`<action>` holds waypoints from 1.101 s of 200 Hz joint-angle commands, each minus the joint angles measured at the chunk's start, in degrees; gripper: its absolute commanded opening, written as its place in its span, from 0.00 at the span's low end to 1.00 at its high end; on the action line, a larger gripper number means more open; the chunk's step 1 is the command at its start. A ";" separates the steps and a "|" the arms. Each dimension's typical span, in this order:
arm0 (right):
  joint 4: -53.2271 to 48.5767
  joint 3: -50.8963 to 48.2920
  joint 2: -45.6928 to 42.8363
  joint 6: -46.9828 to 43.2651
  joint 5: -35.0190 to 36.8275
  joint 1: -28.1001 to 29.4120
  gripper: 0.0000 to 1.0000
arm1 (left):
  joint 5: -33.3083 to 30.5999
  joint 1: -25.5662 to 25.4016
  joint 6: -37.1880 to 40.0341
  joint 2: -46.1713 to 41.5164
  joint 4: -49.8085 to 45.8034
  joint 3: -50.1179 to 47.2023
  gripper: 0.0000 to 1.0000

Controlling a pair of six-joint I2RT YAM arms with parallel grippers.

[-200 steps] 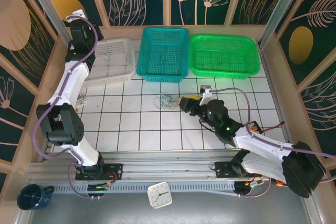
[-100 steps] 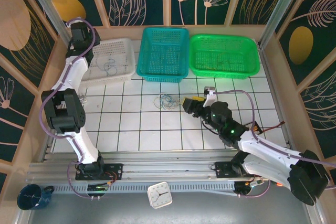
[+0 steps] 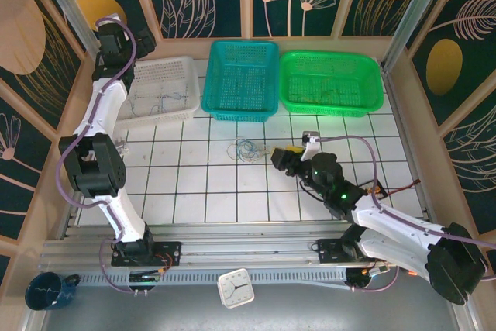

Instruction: Untangle the cables

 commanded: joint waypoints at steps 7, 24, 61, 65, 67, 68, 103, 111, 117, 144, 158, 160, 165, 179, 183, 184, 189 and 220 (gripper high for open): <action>0.77 -0.92 -0.13 0.90 1.84 0.07 0.62 | 11.33 0.09 -4.53 -4.69 4.25 -3.01 0.99; 0.87 -0.68 0.81 0.66 1.37 -0.34 0.62 | 12.97 -0.93 -5.67 -6.93 4.98 -5.22 0.99; -0.85 2.04 4.05 -3.48 -1.28 -0.97 0.62 | 13.46 -6.02 -6.92 -14.36 6.79 -13.16 0.99; -1.57 2.77 4.67 -4.32 -1.47 -1.09 0.62 | 13.51 -6.54 -7.39 -15.22 7.14 -14.34 0.99; -1.88 3.19 5.02 -4.62 -1.55 -1.14 0.63 | 13.51 -6.86 -7.61 -15.58 7.31 -14.90 0.99; -2.15 3.38 5.22 -4.93 -1.57 -1.16 0.63 | 13.51 -7.02 -7.72 -15.75 7.44 -15.33 0.99; -7.95 10.33 10.30 -11.80 -2.86 -2.35 0.63 | 14.40 -11.22 -14.93 -23.77 13.90 -28.86 0.99; -8.66 11.99 11.26 -12.71 -3.39 -2.96 0.64 | 14.56 -12.33 -16.38 -25.67 15.30 -32.11 0.99; -9.05 13.21 12.03 -13.31 -3.85 -3.55 0.64 | 14.42 -13.18 -17.28 -26.97 16.19 -34.55 0.99; -11.65 21.19 16.46 -15.68 -8.11 -7.17 0.64 | 13.41 -17.47 -19.79 -32.49 19.12 -44.28 0.99; -12.88 25.18 18.66 -16.82 -9.75 -8.11 0.64 | 12.66 -19.28 -21.19 -35.22 20.35 -48.76 0.99; -12.99 25.64 19.04 -16.97 -9.86 -8.12 0.64 | 12.53 -19.52 -21.45 -35.61 20.53 -49.41 0.99; -13.49 26.92 19.85 -17.33 -10.24 -8.36 0.64 | 12.28 -19.92 -22.10 -36.45 21.05 -50.87 0.99; -14.26 29.79 22.24 -18.21 -11.26 -8.54 0.64 | 12.14 -20.86 -24.46 -38.69 22.76 -55.01 0.99; -14.46 30.47 22.87 -18.39 -11.54 -8.48 0.64 | 12.27 -21.13 -25.05 -39.22 23.13 -55.93 0.99; -14.55 30.69 23.07 -18.45 -11.57 -8.48 0.64 | 12.32 -21.19 -25.23 -39.31 23.17 -56.24 0.99; -14.99 31.55 23.84 -18.64 -11.73 -8.50 0.64 | 12.60 -21.34 -25.82 -39.84 23.28 -57.25 0.99; -18.18 35.28 29.29 -19.91 -11.84 -8.15 0.64 | 12.99 -21.99 -27.91 -42.81 22.58 -61.70 0.99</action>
